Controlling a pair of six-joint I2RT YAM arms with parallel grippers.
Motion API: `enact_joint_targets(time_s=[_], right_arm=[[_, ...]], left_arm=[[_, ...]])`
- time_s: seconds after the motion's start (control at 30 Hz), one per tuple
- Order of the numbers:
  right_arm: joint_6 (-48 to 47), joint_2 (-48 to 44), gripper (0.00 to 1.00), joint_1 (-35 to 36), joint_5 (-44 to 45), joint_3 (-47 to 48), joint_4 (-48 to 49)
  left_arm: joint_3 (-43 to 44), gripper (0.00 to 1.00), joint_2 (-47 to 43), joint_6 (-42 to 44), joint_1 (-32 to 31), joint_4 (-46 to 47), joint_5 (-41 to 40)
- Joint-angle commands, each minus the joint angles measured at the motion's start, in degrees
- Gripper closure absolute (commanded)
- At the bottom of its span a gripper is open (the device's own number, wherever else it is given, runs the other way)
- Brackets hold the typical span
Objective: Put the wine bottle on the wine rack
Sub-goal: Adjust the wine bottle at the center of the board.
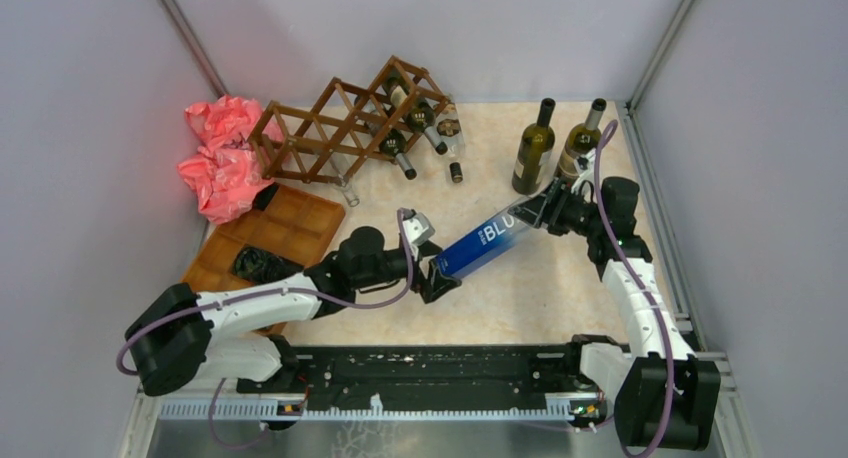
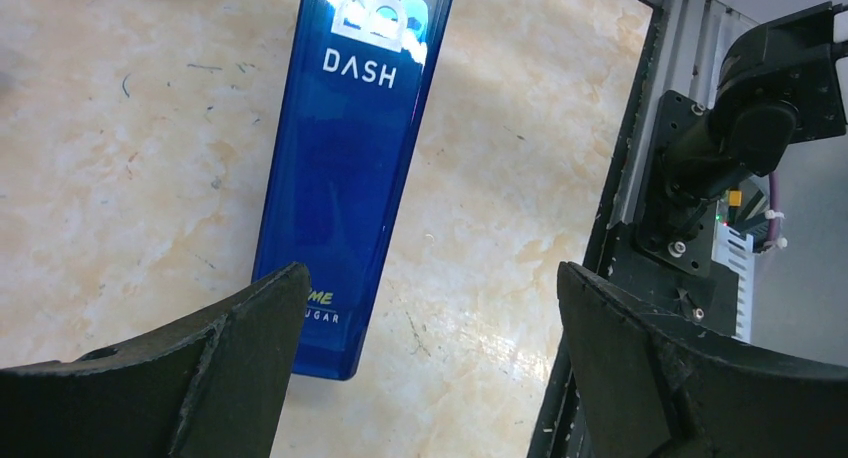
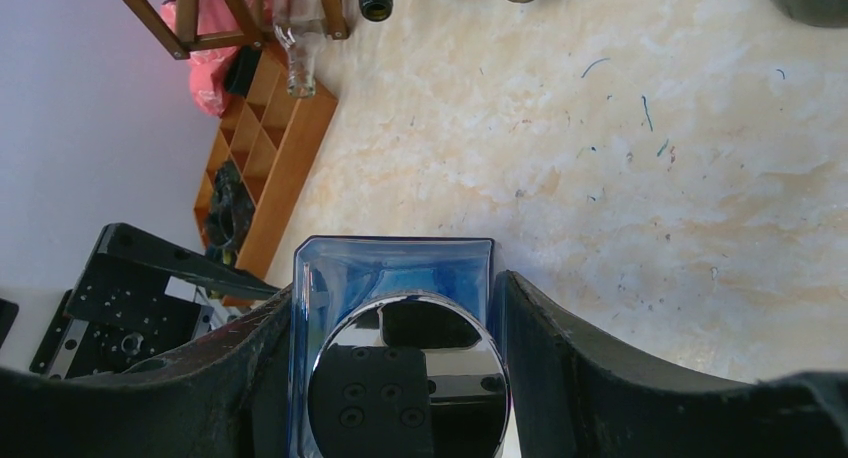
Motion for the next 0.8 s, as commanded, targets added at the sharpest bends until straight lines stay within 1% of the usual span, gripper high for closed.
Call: enact_joint_targets(time_s=[0.0, 0.1, 0.23, 0.37, 0.53, 0.77], right_arm=[[5.03, -1.82, 1.0, -0.48, -5.21, 1.8, 8.13], [5.19, -1.77, 1.0, -0.47, -5.29, 1.75, 8.14], [5.37, -1.77, 1.0, -0.47, -5.43, 1.66, 8.24], [5.41, -1.86, 1.0, -0.46, -5.56, 1.44, 8.47], [5.6, -1.67, 1.0, -0.47, -5.74, 1.39, 8.8], [5.6, -1.36, 1.0, -0.48, -5.81, 1.24, 8.96]], left_arm=[[3.78, 0.01, 3.55, 2.85, -0.17, 0.82, 2.58], [4.79, 0.01, 7.06, 5.06, -0.17, 3.83, 3.73], [6.94, 0.01, 12.2, 8.67, -0.17, 5.89, 1.55], [8.52, 0.01, 16.89, 14.19, -0.17, 8.26, -0.61], [10.41, 0.01, 20.87, 14.74, -0.17, 8.85, -4.03], [11.39, 0.01, 25.64, 15.13, -0.17, 10.54, -2.52]])
